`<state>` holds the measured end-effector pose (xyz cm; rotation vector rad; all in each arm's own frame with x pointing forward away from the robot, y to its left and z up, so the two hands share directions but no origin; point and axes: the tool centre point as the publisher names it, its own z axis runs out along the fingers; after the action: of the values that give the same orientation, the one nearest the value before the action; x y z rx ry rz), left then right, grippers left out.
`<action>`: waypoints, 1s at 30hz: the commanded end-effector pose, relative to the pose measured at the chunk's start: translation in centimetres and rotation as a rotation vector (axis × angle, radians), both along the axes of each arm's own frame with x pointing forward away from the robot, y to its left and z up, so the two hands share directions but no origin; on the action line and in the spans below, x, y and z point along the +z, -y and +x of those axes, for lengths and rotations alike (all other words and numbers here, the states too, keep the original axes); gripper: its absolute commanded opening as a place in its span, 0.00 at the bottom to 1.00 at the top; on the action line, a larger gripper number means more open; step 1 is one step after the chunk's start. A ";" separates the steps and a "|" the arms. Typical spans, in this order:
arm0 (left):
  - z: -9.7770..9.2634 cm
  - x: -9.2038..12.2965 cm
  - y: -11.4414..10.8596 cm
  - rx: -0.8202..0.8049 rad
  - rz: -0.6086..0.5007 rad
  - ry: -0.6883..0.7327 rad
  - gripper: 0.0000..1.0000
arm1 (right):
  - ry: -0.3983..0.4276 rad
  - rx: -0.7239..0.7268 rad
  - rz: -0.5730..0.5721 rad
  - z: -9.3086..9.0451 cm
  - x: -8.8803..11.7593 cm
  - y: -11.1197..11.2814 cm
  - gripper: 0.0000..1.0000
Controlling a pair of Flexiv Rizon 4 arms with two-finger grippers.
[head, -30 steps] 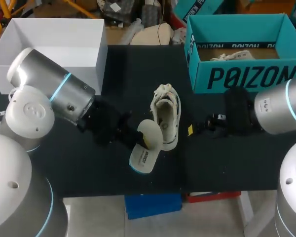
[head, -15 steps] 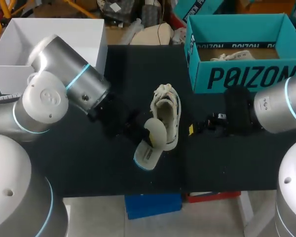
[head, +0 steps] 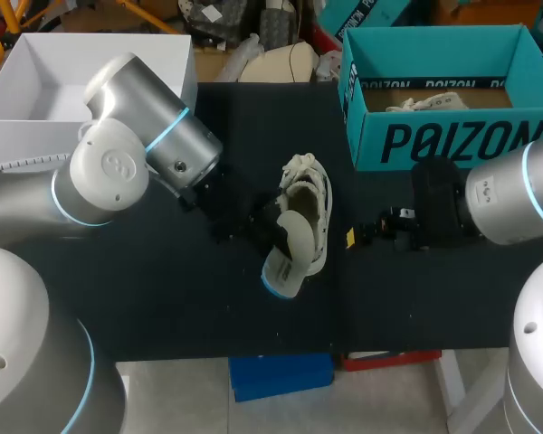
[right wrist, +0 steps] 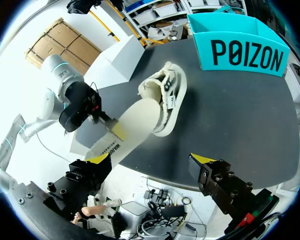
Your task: Take the shoe out of the shoebox, open the shoe tongue, remove and reinsert the insole, then place the shoe into the shoebox
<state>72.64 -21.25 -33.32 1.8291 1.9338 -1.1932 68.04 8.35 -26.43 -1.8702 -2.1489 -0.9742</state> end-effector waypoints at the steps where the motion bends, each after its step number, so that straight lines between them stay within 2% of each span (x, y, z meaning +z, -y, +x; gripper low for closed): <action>1: 0.9 -0.5 1.2 -0.010 0.013 -0.001 0.00 | -0.001 -0.002 -0.004 0.0 0.0 -0.2 1.00; 10: 2.3 -1.0 1.9 0.003 0.010 -0.007 0.00 | -0.001 -0.002 -0.004 0.0 0.0 -0.2 1.00; 20: 2.9 -2.1 1.7 0.036 -0.011 -0.014 0.00 | -0.001 -0.002 -0.004 0.0 0.0 -0.2 1.00; 30: 5.4 -3.3 3.0 0.074 -0.018 0.034 0.00 | -0.001 -0.002 -0.004 0.0 0.0 -0.2 1.00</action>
<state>77.57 -23.42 -36.07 1.7409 1.9453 -1.1455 68.06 8.42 -26.45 -1.8713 -2.1493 -0.9728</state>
